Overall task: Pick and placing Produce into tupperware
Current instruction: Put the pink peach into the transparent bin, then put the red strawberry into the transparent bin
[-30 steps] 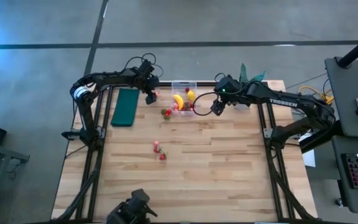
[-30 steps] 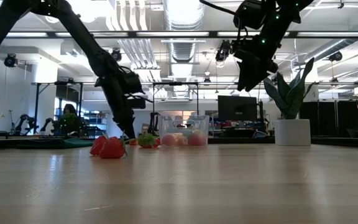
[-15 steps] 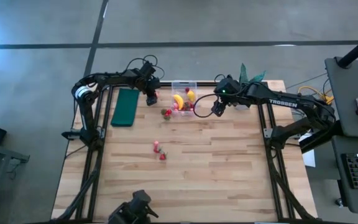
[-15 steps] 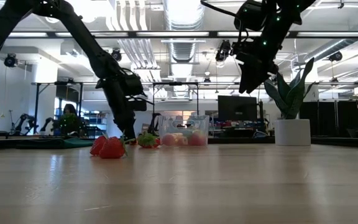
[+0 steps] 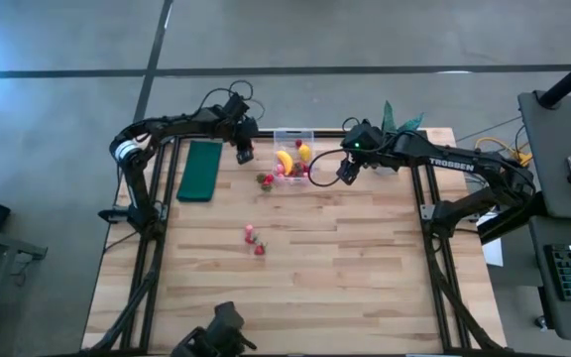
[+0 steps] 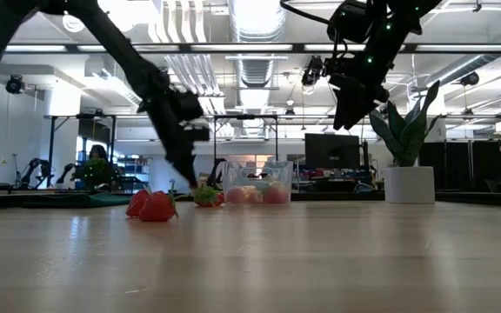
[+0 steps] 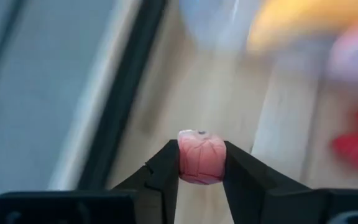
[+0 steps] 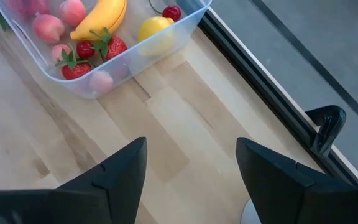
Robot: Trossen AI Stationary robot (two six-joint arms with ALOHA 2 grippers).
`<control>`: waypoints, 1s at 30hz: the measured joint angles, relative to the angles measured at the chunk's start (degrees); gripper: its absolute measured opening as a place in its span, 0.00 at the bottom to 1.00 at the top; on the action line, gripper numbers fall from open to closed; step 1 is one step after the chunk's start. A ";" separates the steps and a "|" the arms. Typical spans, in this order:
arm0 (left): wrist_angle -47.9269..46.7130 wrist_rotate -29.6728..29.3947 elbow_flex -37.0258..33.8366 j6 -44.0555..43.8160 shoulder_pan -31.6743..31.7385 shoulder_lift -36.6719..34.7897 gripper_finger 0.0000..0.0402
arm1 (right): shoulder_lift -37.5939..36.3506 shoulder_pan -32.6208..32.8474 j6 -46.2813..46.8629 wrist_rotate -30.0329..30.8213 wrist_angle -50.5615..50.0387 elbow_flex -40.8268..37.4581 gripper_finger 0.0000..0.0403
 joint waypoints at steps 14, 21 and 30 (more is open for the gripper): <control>6.88 7.81 10.95 -4.64 -8.67 0.96 0.23 | 0.02 0.00 -0.14 0.01 3.03 0.00 0.59; 7.99 2.51 11.70 -6.18 -9.86 2.29 0.42 | 0.02 0.00 0.02 0.00 2.82 0.76 0.59; -5.23 0.30 11.77 -10.32 -9.76 -1.73 0.65 | 0.04 0.00 -0.92 0.00 2.84 0.66 0.59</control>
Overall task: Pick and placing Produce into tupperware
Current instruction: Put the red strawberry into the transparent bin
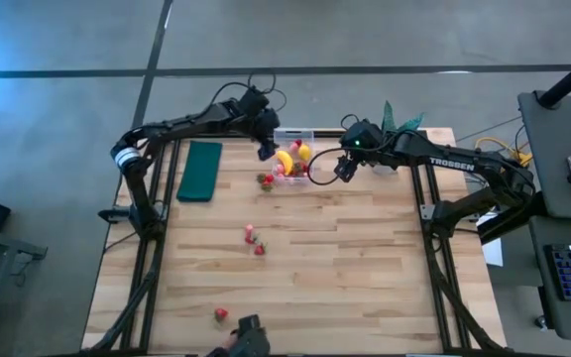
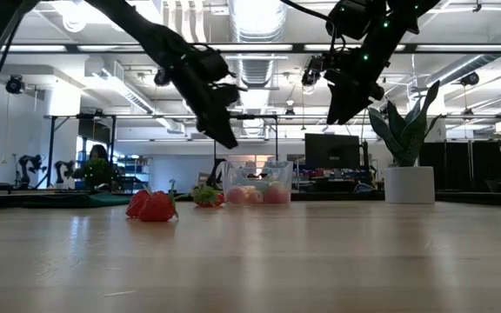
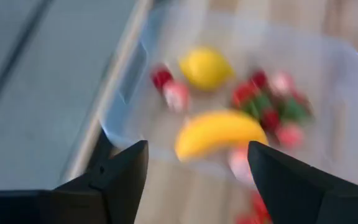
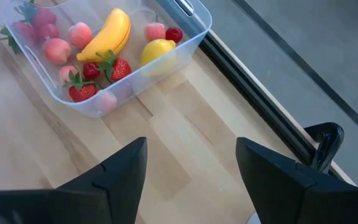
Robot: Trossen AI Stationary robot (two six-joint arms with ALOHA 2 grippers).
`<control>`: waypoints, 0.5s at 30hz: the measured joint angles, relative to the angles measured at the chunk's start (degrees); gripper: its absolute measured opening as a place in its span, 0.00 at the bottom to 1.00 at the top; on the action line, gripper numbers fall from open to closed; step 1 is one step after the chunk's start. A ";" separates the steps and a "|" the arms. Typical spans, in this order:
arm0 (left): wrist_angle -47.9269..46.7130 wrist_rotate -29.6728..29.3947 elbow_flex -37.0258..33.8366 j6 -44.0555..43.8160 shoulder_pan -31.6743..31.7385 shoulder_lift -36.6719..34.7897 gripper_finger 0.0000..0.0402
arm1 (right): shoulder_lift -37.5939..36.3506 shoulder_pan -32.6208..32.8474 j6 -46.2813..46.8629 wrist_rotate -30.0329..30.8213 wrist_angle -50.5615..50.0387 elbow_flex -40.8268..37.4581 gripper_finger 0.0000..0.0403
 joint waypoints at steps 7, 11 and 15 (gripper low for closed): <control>-13.29 0.32 -4.21 7.41 -1.39 -4.38 0.61 | 0.00 0.00 -4.45 -0.63 0.02 -0.04 0.59; -16.47 0.71 -7.80 7.49 -2.41 -6.90 0.59 | 0.00 0.00 -6.87 -2.01 0.00 -0.07 0.59; -17.53 0.78 -13.03 7.44 -4.84 -11.53 0.57 | 0.00 0.02 -8.25 -2.05 0.01 -0.09 0.59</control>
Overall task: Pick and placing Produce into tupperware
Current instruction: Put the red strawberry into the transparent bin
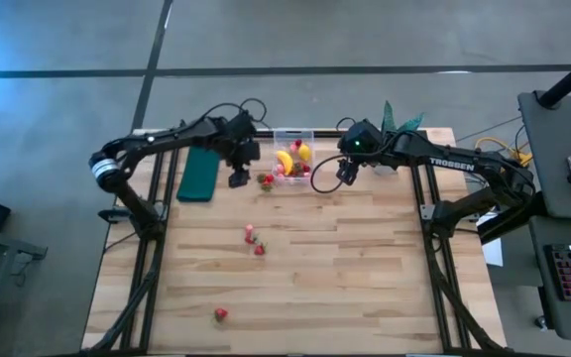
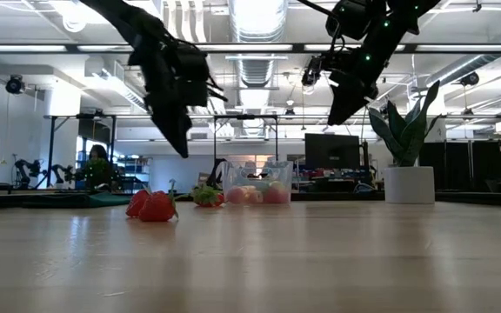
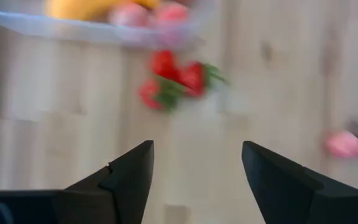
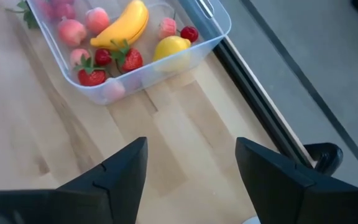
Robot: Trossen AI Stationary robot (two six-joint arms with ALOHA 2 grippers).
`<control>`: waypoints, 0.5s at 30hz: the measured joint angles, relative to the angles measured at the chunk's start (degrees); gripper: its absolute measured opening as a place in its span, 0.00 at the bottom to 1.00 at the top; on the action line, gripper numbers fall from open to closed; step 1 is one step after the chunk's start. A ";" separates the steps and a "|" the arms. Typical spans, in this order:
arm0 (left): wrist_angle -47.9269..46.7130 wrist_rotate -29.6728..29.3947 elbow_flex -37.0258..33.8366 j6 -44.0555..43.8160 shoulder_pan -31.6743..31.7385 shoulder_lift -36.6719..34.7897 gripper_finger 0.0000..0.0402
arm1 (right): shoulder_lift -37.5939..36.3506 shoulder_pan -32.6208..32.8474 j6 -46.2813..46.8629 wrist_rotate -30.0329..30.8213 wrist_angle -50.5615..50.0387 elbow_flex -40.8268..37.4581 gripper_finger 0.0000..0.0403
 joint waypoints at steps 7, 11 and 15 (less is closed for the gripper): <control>2.36 -1.13 -10.91 -2.33 -7.88 -9.86 0.57 | 0.02 0.00 -4.03 -0.13 0.00 -0.28 0.59; 5.23 -4.67 -16.29 -12.13 -13.11 -14.55 0.57 | 0.02 -0.02 -5.73 -1.24 -0.03 -0.60 0.59; 6.21 -8.90 -19.84 -22.41 -18.63 -18.07 0.57 | 0.02 0.00 -6.49 -4.98 0.05 -1.33 0.59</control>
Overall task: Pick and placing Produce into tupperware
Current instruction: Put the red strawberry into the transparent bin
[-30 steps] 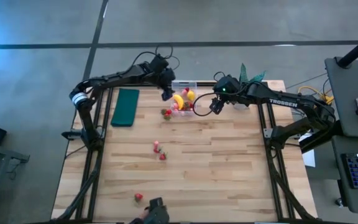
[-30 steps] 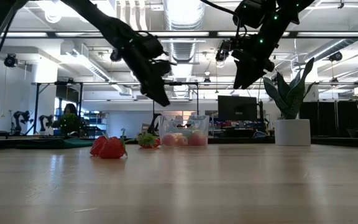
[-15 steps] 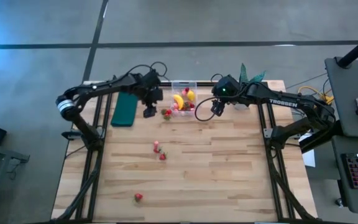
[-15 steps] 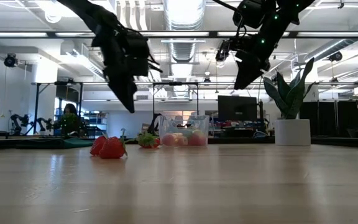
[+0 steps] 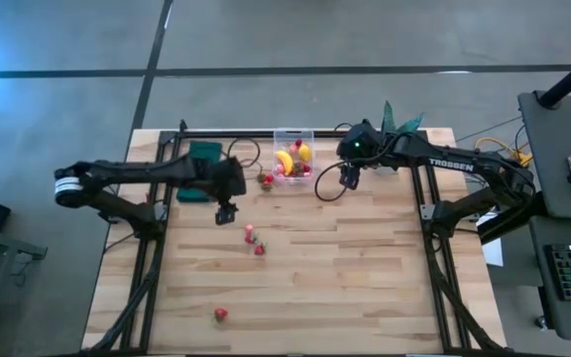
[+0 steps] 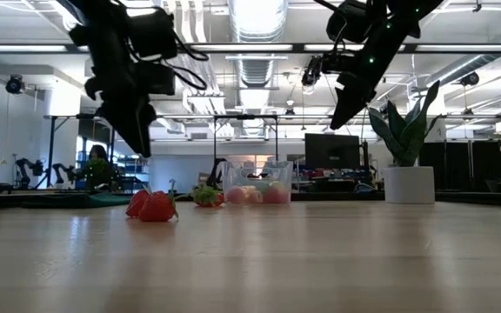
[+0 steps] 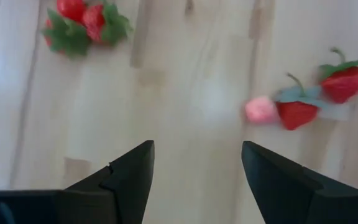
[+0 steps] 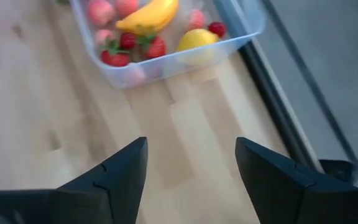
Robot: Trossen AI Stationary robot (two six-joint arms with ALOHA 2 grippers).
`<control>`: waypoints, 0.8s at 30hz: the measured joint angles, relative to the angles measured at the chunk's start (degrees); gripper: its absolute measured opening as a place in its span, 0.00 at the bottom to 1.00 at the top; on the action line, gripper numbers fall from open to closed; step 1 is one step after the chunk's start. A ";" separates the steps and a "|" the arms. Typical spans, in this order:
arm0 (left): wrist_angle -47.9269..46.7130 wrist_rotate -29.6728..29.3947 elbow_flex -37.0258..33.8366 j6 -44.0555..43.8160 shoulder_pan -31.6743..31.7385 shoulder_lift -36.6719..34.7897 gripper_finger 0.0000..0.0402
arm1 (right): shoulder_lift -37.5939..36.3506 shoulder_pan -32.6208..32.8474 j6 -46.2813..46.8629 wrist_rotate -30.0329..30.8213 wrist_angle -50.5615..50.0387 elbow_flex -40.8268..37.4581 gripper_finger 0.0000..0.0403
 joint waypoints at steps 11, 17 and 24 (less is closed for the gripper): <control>0.35 -7.13 -2.24 -11.62 -16.28 -2.37 0.57 | 0.00 3.50 8.16 -10.38 1.22 -2.43 0.59; -0.50 -11.23 -4.90 -10.81 -16.50 -2.07 0.57 | 1.59 11.39 22.58 -11.39 7.71 -1.52 0.58; -1.63 -10.07 -6.19 -16.63 -22.37 -6.31 0.57 | 8.38 18.27 28.38 -11.00 4.49 6.16 0.58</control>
